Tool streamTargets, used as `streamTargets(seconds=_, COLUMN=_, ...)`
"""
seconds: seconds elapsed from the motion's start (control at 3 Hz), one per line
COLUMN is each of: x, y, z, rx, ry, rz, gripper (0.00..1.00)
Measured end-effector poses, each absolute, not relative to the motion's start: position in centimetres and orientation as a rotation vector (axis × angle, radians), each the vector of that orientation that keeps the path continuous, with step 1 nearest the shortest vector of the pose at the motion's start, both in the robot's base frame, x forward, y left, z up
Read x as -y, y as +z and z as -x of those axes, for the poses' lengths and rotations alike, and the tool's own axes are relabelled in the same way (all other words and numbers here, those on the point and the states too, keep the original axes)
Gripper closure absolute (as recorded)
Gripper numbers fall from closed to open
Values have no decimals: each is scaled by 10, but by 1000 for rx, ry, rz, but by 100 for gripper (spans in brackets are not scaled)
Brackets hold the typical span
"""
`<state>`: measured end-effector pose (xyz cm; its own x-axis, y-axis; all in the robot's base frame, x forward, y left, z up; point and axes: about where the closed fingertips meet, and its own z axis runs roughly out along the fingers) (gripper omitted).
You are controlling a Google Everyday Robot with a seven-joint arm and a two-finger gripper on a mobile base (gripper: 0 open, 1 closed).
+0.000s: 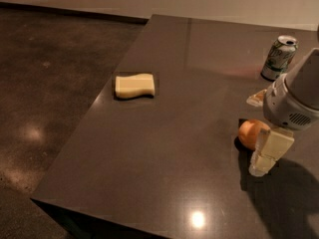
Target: Move orange near 7up can
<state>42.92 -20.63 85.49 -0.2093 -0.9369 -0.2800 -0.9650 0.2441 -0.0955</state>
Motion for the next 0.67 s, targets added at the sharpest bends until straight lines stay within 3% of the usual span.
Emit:
streamTargets(seconds=0.33, x=214, y=853, z=-433, rx=-2252, ry=124, rz=1768, gripper=14)
streamTargets(seconds=0.67, x=221, y=851, z=-437, rx=-2259, ry=107, rz=1765, gripper=39)
